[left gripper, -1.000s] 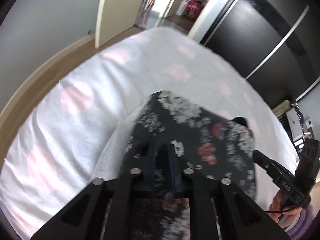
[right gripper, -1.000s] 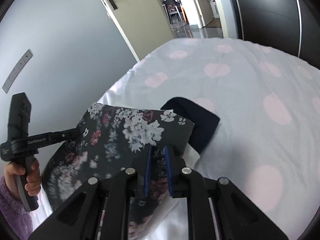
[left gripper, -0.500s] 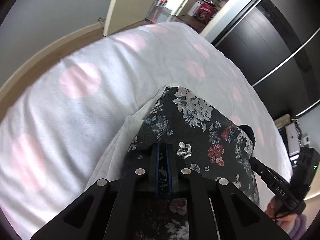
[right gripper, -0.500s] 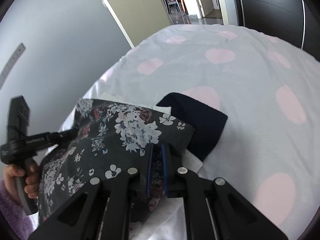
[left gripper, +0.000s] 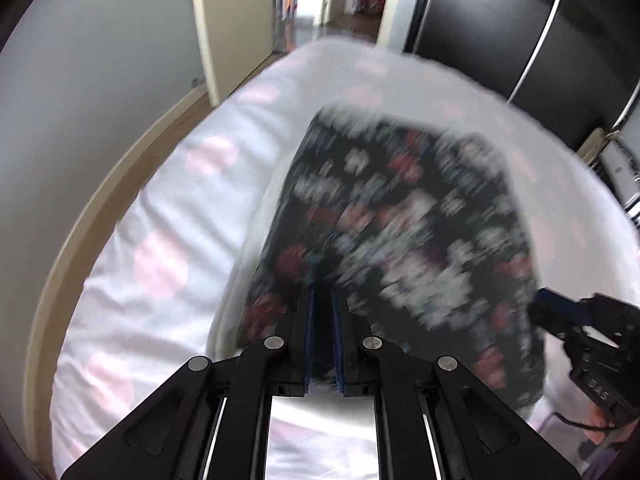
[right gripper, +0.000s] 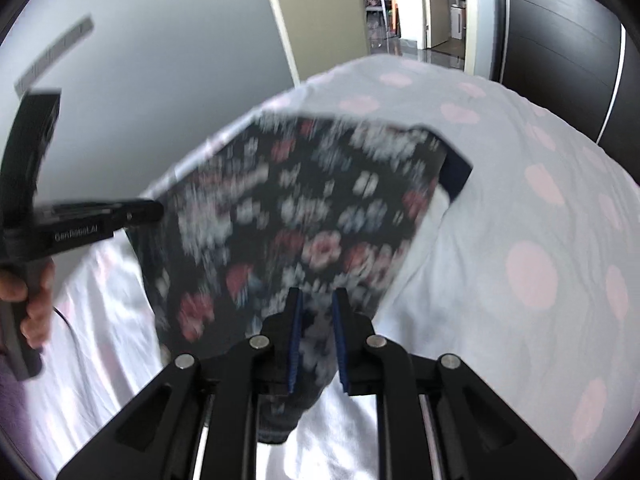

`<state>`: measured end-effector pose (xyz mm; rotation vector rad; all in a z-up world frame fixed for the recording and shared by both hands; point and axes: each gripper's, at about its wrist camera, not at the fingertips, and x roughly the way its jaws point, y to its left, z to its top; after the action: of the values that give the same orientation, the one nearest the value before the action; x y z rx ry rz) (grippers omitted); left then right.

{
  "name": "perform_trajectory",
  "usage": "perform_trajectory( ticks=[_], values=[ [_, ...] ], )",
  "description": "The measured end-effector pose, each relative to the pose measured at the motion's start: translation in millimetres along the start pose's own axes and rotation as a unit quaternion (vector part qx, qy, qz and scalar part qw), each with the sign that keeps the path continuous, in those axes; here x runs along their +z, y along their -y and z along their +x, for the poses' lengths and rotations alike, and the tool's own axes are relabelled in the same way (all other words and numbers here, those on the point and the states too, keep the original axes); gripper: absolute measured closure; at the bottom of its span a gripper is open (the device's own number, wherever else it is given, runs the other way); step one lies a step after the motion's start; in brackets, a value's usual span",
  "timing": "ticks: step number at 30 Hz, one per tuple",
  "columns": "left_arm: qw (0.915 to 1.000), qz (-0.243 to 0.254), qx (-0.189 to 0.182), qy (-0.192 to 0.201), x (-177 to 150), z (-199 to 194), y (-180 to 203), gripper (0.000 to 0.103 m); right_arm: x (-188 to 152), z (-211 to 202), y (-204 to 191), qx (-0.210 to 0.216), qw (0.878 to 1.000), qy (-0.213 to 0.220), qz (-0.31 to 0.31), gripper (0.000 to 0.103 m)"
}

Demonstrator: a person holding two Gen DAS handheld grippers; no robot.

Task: Fold clothes
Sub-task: 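Lower the jeans onto the folded white sweatshirt and open both grippers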

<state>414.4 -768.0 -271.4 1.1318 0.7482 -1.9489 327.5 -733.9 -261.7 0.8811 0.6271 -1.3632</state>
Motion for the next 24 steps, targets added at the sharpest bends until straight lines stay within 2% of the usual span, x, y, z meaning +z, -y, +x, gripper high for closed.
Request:
perform_trajectory(
  ticks=[5, 9, 13, 15, 17, 19, 20, 22, 24],
  values=[
    [0.9996, -0.017, -0.014, -0.018, -8.4, 27.5, -15.1, 0.094, -12.0, 28.2, -0.6, 0.001, 1.000, -0.027, -0.001, 0.088],
    [0.9985, -0.038, -0.032, -0.022, -10.2, 34.4, -24.9, 0.094, -12.5, 36.3, 0.3, 0.003, 0.999, -0.035, -0.004, 0.088],
    [0.9988, -0.041, -0.015, -0.023, -9.6, 27.0, -20.3, 0.094, -10.7, 35.8, 4.2, 0.005, 0.999, -0.045, -0.003, 0.089],
    [0.9987, -0.049, -0.004, -0.012, -11.0, 11.9, -15.1, 0.094, -8.5, 31.3, 3.7, 0.002, 0.999, -0.054, -0.003, 0.089],
    [0.9986, -0.052, 0.006, 0.004, -14.4, -6.9, -6.8, 0.085, -7.7, 15.8, 7.4, -0.003, 0.999, -0.051, 0.014, 0.089],
    [0.9989, -0.033, 0.022, 0.027, -23.9, -31.0, 11.3, 0.065, -9.5, -5.7, 8.1, -0.006, 0.999, -0.042, 0.021, 0.085],
    [0.9986, -0.020, 0.032, 0.038, -29.3, -43.3, 21.6, 0.060, -11.5, -15.7, 8.4, -0.004, 0.999, -0.038, 0.019, 0.085],
    [0.9971, -0.002, 0.051, 0.057, -32.5, -64.7, 13.9, 0.043, -15.2, -35.4, 6.7, -0.015, 0.999, -0.032, 0.005, 0.080],
    [0.9950, 0.002, 0.065, 0.076, -33.6, -88.2, 8.3, 0.040, -20.4, -57.4, 7.0, -0.026, 0.999, -0.019, -0.002, 0.073]
  ],
)
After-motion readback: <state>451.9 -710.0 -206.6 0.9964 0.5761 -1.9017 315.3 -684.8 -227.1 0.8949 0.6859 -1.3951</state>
